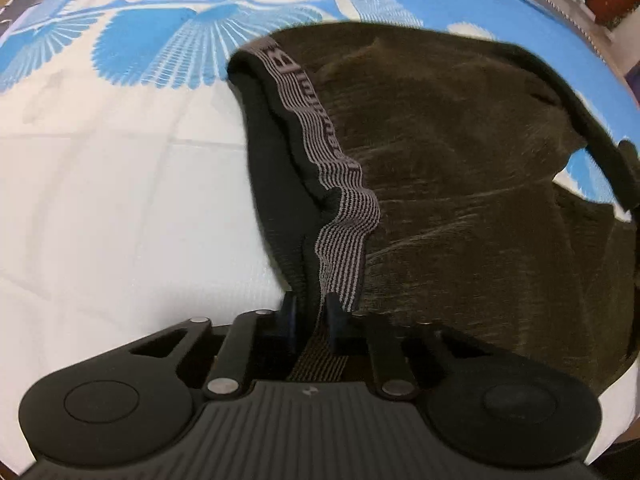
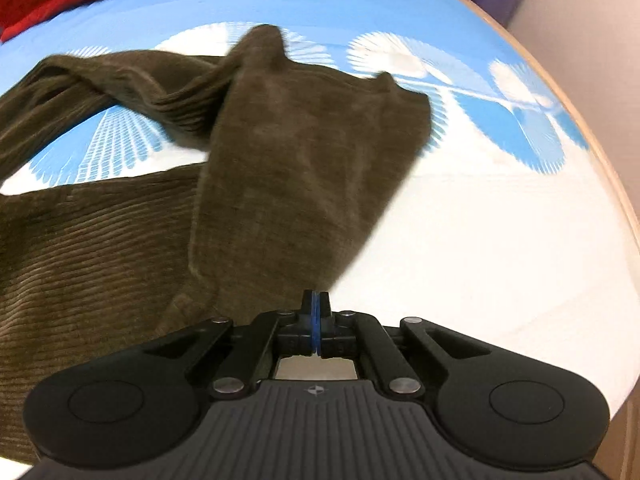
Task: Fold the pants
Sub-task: 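Grasp the grey waistband with the left tool while the right tool grasps a pant leg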
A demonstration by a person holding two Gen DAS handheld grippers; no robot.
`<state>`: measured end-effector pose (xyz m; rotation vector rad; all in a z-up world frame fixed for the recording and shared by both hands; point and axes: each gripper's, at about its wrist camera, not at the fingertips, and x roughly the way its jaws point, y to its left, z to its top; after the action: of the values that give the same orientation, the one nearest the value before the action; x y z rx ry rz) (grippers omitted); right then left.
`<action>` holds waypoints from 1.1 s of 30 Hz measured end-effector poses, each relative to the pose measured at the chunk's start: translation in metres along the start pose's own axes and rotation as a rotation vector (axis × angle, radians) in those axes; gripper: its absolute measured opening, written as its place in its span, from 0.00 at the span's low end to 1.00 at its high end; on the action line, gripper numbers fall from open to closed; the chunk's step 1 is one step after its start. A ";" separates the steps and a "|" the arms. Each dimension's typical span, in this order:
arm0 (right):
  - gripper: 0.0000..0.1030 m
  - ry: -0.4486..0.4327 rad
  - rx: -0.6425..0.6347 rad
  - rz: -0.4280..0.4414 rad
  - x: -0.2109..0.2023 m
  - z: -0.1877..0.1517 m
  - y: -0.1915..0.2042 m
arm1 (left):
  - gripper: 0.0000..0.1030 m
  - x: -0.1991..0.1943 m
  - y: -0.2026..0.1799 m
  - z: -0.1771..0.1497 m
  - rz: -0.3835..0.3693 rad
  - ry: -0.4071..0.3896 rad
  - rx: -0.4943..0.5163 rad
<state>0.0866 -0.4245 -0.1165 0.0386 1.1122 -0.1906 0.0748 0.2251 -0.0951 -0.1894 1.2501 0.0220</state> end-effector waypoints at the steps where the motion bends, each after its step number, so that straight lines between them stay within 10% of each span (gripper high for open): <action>1: 0.00 0.003 0.020 0.030 -0.004 -0.002 -0.005 | 0.12 -0.007 0.002 -0.002 -0.002 -0.017 -0.001; 6: 0.08 -0.032 -0.014 0.177 -0.019 -0.009 0.007 | 0.09 -0.027 0.001 -0.005 0.062 -0.056 0.039; 8: 0.45 -0.028 -0.040 0.195 -0.018 -0.011 0.020 | 0.08 -0.022 -0.002 -0.012 0.091 -0.025 0.051; 11: 0.61 0.007 -0.083 0.186 -0.008 -0.011 0.039 | 0.19 -0.018 -0.009 -0.015 0.102 -0.010 0.083; 13: 0.61 0.056 -0.137 0.157 0.002 -0.013 0.053 | 0.53 -0.007 -0.004 -0.012 0.063 0.020 0.037; 18: 0.60 0.136 -0.255 0.059 0.015 -0.021 0.073 | 0.62 0.011 0.010 -0.015 0.047 0.091 -0.008; 23: 0.26 0.134 -0.261 0.095 0.012 -0.021 0.074 | 0.62 0.015 0.005 -0.021 0.019 0.070 0.046; 33: 0.03 0.120 -0.211 0.177 -0.009 -0.025 0.038 | 0.55 0.008 -0.008 -0.030 0.056 0.051 0.094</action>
<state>0.0667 -0.3828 -0.1217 -0.0401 1.2370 0.0886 0.0498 0.2121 -0.1109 -0.0742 1.3039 0.0071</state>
